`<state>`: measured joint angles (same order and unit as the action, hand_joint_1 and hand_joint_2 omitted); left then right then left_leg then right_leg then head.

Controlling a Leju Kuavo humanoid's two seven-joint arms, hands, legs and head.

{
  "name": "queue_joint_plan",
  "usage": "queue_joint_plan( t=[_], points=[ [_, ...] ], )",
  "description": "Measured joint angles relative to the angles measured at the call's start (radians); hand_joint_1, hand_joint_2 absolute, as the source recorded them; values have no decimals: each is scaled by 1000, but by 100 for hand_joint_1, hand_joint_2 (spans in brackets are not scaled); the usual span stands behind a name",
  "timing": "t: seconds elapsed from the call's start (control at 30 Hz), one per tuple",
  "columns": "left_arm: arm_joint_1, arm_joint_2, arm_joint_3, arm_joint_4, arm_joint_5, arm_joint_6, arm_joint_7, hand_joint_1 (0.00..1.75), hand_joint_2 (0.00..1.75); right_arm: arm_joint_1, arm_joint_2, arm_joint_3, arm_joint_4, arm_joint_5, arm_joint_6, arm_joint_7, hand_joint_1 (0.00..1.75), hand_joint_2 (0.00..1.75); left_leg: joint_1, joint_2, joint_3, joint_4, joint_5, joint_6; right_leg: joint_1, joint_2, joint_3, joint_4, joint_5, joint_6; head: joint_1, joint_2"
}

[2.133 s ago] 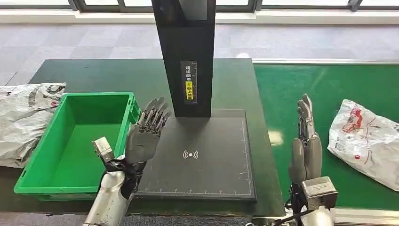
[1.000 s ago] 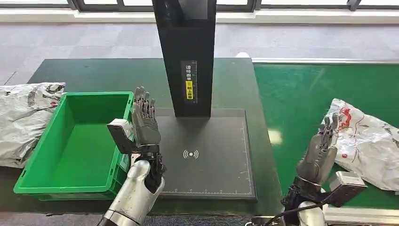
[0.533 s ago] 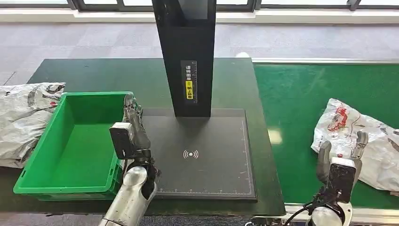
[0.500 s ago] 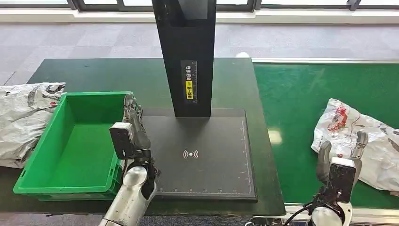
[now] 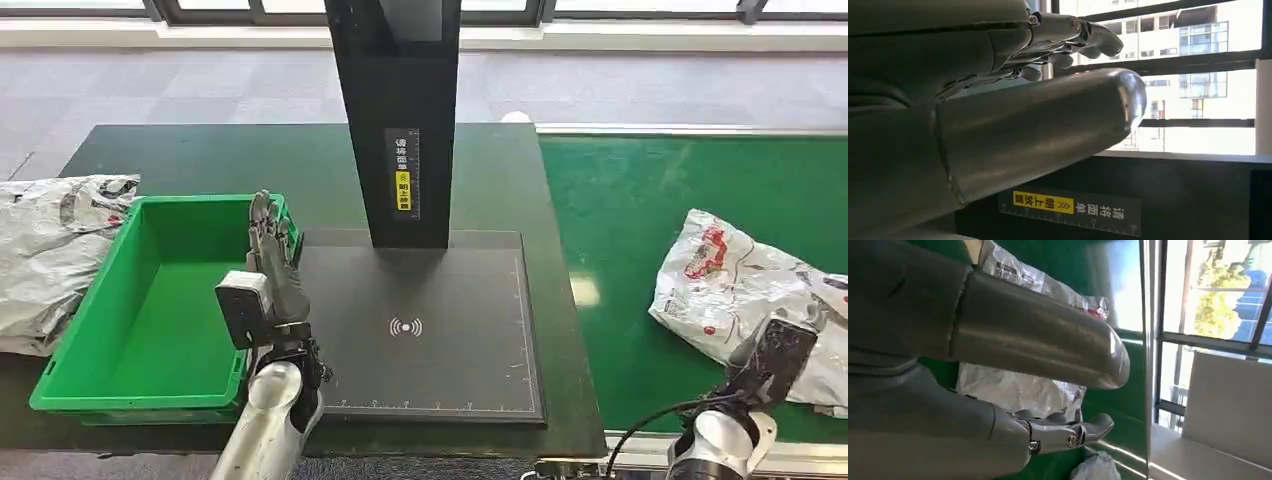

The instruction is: Moved the parcel from conveyor to table for the left to box.

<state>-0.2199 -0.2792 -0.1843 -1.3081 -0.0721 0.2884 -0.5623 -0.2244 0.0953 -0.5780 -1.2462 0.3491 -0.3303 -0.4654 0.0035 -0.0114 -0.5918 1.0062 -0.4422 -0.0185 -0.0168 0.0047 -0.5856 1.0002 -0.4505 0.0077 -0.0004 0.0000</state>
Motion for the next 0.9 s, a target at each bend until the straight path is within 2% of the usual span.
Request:
queue_joint_plan(
  t=[0.27, 0.3, 0.43, 0.53, 0.67, 0.9],
  points=[
    [23, 1, -2, -49, -37, -19, 14, 0, 0, -112, -53, -31, 225, 194, -38, 55, 0, 0, 0, 0, 0, 0, 0, 0, 0, 0, 1, 0, 0, 0, 0, 0],
    [24, 1, -3, -51, -42, -21, 16, 0, 0, -124, -59, -31, 254, 252, -51, 90, 0, 175, 0, 0, 0, 0, 0, 0, 0, 0, 1, 0, 0, 0, 0, 0],
    [30, 5, -7, -54, -61, -32, 24, 0, 0, -172, -95, -20, 390, 540, -103, 286, 0, 175, 0, 0, 0, 0, 0, 0, 0, 0, 1, 0, 0, 0, 0, 0],
    [44, 9, -9, -54, -64, -36, 25, 0, 0, -182, -120, -18, 477, 694, -168, 414, 0, 175, 0, -3, 0, 1, 0, 0, 0, -2, 1, 0, 0, 0, 0, 0],
    [64, 15, -15, -50, -64, -51, 25, 0, 0, -175, -142, -18, 546, 778, -194, 452, 0, 175, 0, -3, -1, 1, 0, 0, 0, -1, 0, 0, 0, 0, 0, 0],
    [73, 17, -17, -49, -64, -52, 25, 0, 0, -171, -156, -21, 588, 800, -195, 464, 0, 175, 0, -2, -1, 1, 0, 0, 0, -1, 0, 0, 0, 0, 0, 0]
  ],
)
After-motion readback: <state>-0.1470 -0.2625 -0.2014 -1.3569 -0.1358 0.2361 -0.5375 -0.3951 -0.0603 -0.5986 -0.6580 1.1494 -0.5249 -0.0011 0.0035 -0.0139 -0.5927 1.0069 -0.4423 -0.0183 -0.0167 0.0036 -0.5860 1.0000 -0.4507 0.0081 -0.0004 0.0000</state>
